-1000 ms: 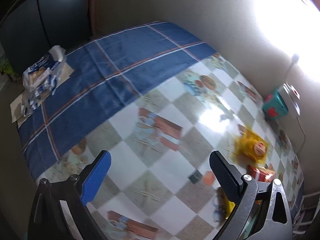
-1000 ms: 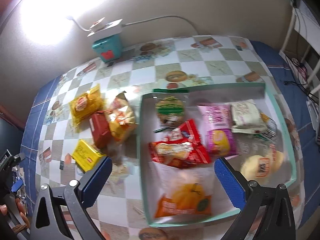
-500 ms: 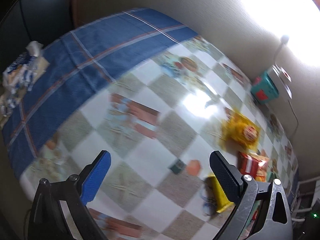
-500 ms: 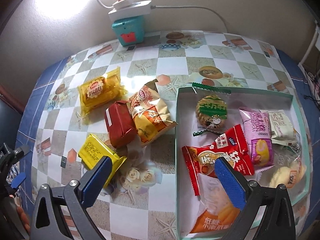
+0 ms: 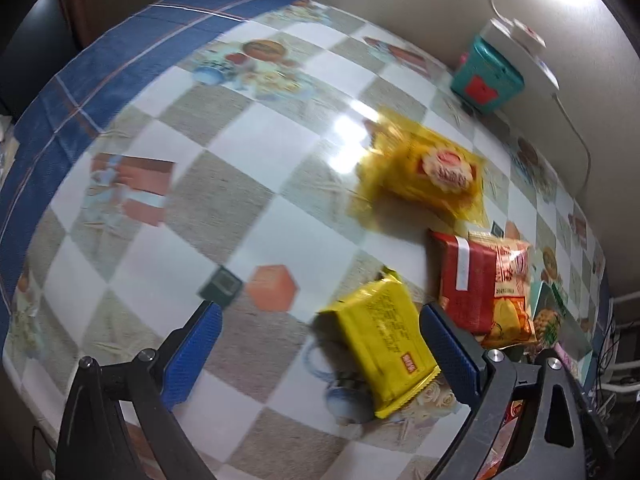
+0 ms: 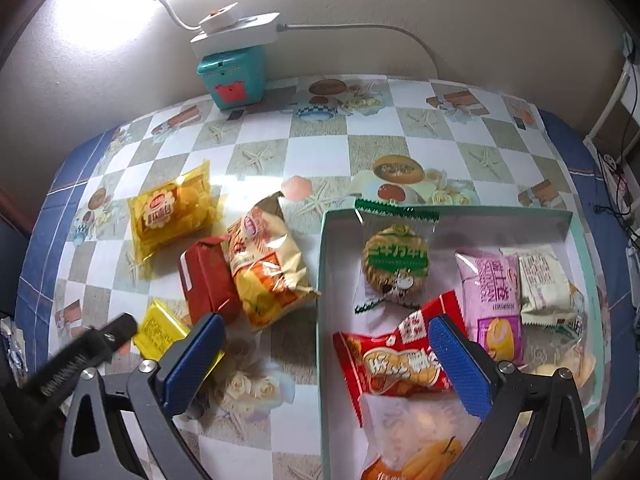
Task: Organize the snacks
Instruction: 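Move both open tools toward the yellow biscuit pack and red wafer pack, then grasp the yellow biscuit pack with the left tool while the right tool grasps the red wafer pack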
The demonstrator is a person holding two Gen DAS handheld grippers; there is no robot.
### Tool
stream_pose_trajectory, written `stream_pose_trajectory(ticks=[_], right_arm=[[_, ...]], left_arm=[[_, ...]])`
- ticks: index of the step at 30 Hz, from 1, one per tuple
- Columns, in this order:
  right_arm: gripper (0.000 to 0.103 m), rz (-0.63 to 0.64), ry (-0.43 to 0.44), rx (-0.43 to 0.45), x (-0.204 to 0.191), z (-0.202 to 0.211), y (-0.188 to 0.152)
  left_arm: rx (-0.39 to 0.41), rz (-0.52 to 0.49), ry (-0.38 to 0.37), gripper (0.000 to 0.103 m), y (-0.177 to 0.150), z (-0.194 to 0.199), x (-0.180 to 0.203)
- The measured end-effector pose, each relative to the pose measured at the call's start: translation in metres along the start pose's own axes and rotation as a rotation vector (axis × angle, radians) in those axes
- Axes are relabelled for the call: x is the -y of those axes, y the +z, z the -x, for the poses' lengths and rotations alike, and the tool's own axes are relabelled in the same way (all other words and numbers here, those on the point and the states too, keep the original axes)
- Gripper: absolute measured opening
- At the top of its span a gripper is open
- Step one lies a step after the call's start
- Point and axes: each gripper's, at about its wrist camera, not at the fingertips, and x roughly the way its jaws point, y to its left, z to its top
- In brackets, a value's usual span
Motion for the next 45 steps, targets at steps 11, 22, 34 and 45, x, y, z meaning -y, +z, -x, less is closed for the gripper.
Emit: stream_pose_trajectory(ticks=[11,22,34,45], right_arm=[[0.103,-0.036,0.009,-0.019,0.014,-0.006,0.000],[0.103,-0.018,0.006,-0.021,0.011,-0.008,-0.002],[0.103,0.072,-0.012,0.024,-0.017,-0.010,-0.008],[0.103,0.133,-0.033,0.042,-0.037,-0.010,-0.013]], left_arm=[[-0.013,-0.095,0.067,0.099,-0.011,-0.030,0.033],[-0.032,-0.116,0.111,0.099,-0.002,-0.030,0.007],[-0.069,-0.106,0.075,0.076,-0.003,-0.011,-0.015],[-0.058,-0.130,0.039,0.066,-0.011,-0.008,-0.008]])
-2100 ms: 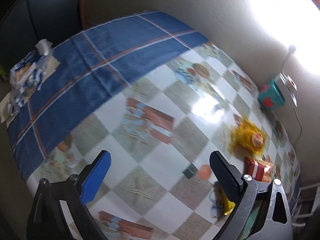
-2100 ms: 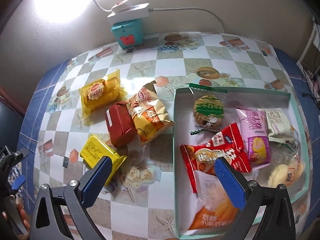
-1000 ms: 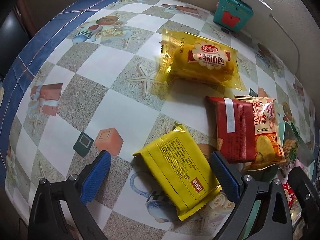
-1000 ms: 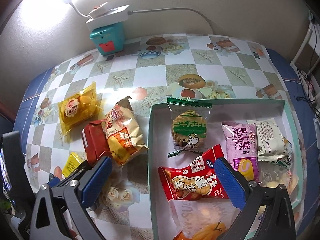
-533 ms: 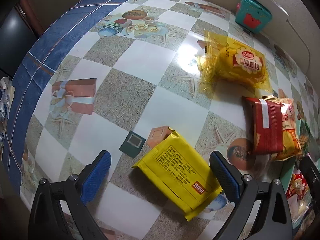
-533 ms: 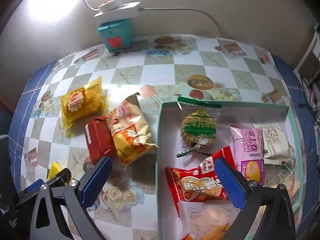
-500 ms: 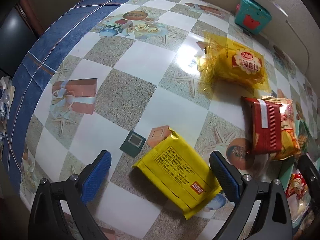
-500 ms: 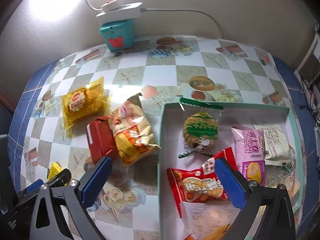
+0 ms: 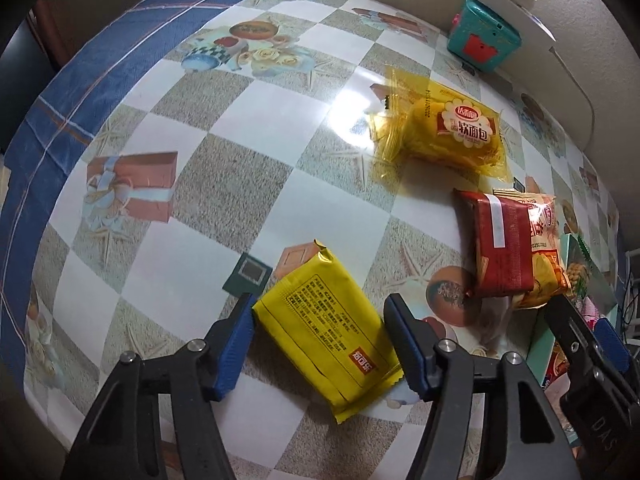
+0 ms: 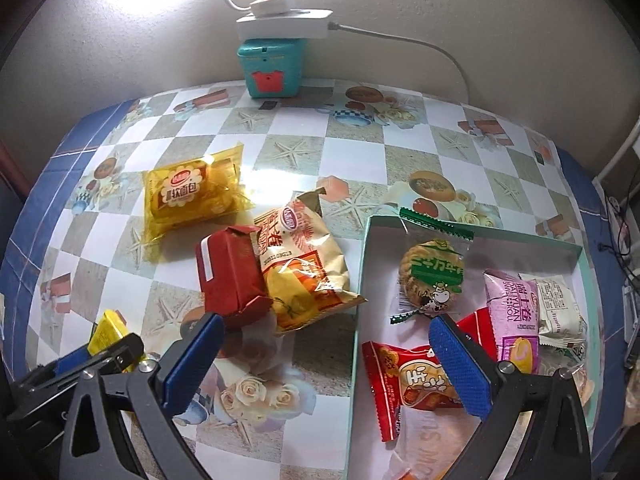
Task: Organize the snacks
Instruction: 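Grasp the yellow biscuit pack with the left tool while the right tool grasps the red wafer pack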
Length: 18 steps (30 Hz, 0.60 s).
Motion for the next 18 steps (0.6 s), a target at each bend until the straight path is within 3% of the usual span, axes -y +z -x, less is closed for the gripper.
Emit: stream_pose_trajectory(ticks=[11,18], right_arm=[[0.103,0.048,-0.007,0.017,-0.014,-0.006,0.006],[0.100,0.157,-0.012,0.034,-0.047,-0.016,0.006]], left_arm=[[0.088,-0.027,0.018,0.066,0.036,-0.006,0.001],[0.071,0.028,-0.015,0.067,0.043,-0.007,-0.017]])
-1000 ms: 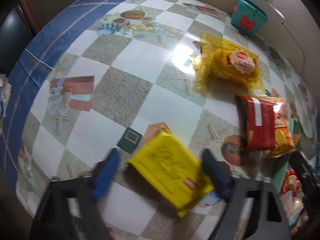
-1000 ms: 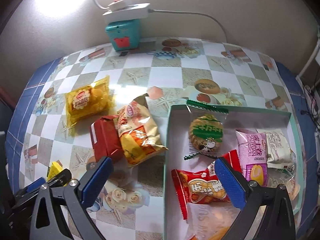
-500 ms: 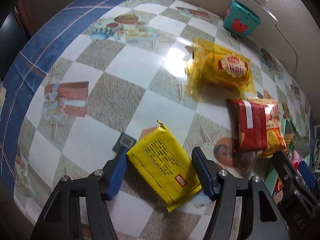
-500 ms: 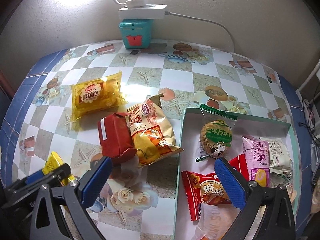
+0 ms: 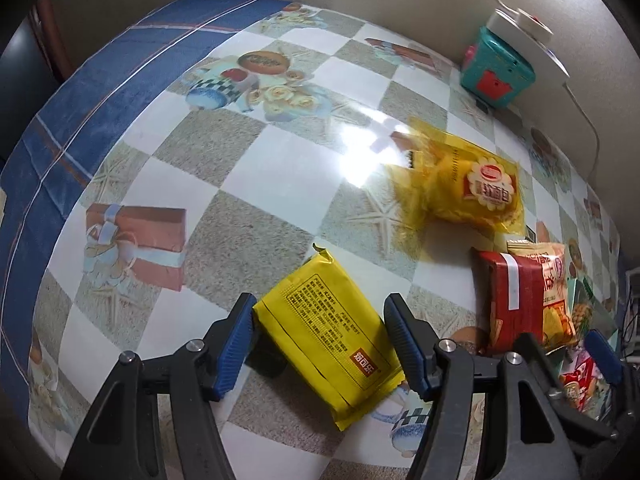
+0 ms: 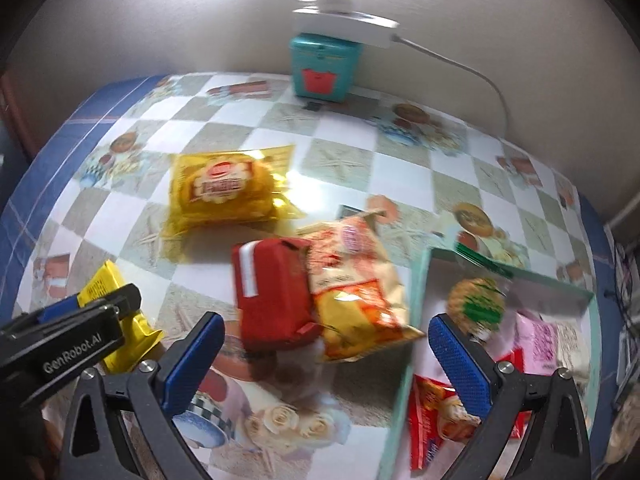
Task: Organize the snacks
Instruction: 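Grasp the yellow biscuit pack with the left tool while the right tool grasps the red wafer pack, then lift and carry the yellow biscuit pack and red wafer pack over the box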
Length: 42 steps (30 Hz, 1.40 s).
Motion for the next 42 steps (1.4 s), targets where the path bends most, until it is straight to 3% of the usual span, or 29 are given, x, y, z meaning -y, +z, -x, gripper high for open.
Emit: stream_pose_trajectory(ticks=[3,13,16,21,25,42], right_arm=[[0.099,0.033,-0.003,0.002,-0.013,-0.004,0.002],[0.079,0.074,-0.018,-0.008,-0.029,-0.015,0.009],[0.078,0.089,-0.009,-0.011,-0.034,-0.016,0.010],[0.068,0.117,-0.014,-0.020,-0.042,-0.020,0.009],[0.045,0.117,-0.012,-0.026,-0.042,-0.019,0.009],[0.042,0.025,0.110,-0.089,-0.026,-0.008,-0.019]], left_arm=[[-0.029,0.028,-0.026,0.070,0.002,0.000,-0.007],[-0.066,0.169,-0.097,0.071,0.001,0.011,-0.039],[-0.079,0.173,-0.109,0.071,-0.001,0.011,-0.039],[-0.096,0.164,-0.112,0.071,-0.004,0.008,-0.035],[-0.092,0.152,-0.106,0.071,-0.004,0.008,-0.031],[-0.056,0.038,-0.010,0.076,-0.001,-0.004,0.000]])
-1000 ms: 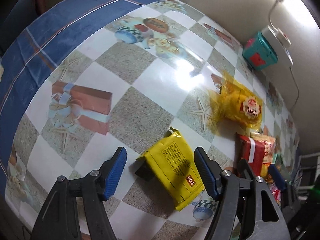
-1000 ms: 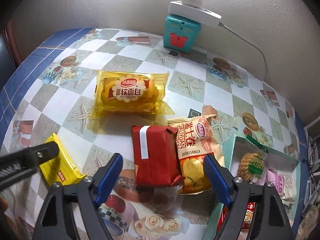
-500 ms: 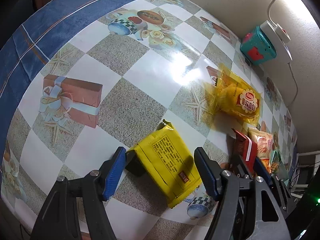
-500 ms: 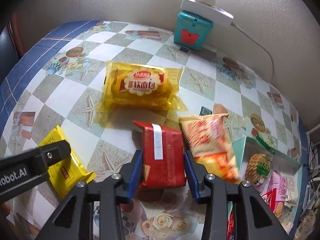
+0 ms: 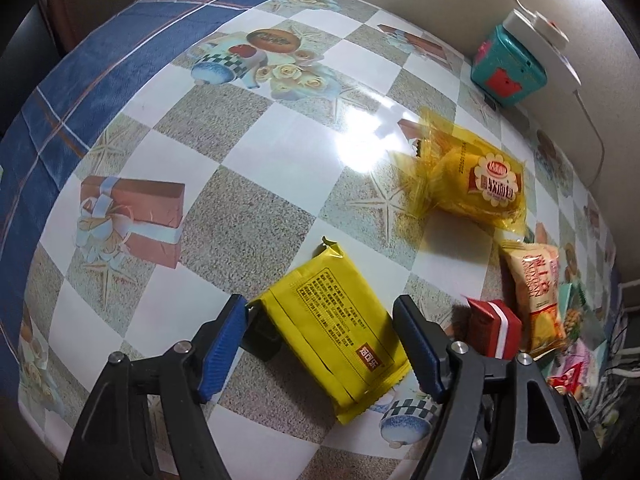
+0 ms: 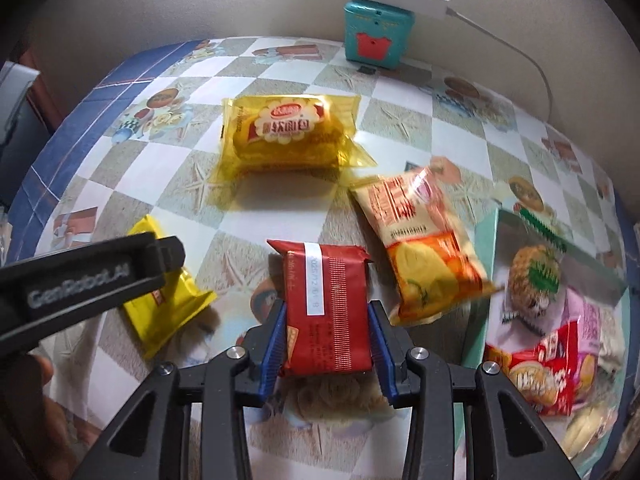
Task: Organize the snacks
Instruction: 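Lift and carry the yellow biscuit pack and red wafer pack over the box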
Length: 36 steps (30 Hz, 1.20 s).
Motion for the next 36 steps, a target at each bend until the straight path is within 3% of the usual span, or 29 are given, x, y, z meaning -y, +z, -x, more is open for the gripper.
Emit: stream_pose_trajectory(ticks=[16,22,36], right_arm=[[0.042,-0.061,0.017,-0.027,0.007,0.013,-0.028],[0.042,-0.075,0.032,-0.036,0.009,0.017,-0.038],[0.042,-0.134,0.081,-0.035,0.026,0.023,-0.037]], left_arm=[[0.034,-0.091,0.077,0.077,-0.006,-0.007,0.019],[0.017,-0.124,0.066,0.065,-0.008,-0.007,0.026],[0.026,-0.094,0.039,0.060,-0.014,0.010,0.004]])
